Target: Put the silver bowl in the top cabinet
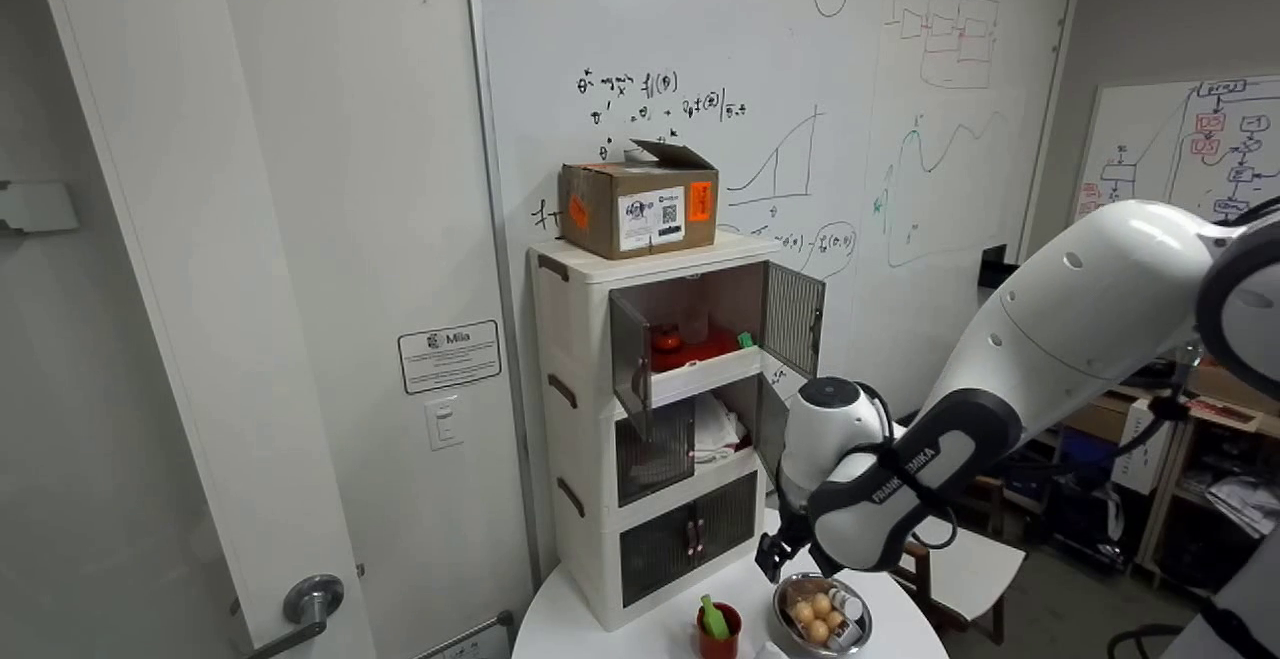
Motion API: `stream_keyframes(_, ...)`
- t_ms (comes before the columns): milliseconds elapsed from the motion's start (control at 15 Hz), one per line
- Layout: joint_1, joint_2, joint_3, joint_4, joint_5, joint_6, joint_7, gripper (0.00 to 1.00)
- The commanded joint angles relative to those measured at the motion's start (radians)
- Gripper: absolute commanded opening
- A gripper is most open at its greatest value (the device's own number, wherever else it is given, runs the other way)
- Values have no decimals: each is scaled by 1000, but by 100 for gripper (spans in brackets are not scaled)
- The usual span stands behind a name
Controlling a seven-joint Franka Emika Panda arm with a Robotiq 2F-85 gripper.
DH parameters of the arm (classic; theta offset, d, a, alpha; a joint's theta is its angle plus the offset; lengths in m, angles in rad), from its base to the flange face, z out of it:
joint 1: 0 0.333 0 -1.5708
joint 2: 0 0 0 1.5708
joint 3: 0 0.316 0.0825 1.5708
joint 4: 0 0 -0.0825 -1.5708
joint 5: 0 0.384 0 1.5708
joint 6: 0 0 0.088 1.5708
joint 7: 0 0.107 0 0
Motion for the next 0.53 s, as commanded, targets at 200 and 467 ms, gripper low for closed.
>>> stream_keyframes(200, -68, 319, -29, 137, -357, 179, 127, 100)
stream_keyframes(467, -27, 503, -153, 283, -557, 129, 212, 100)
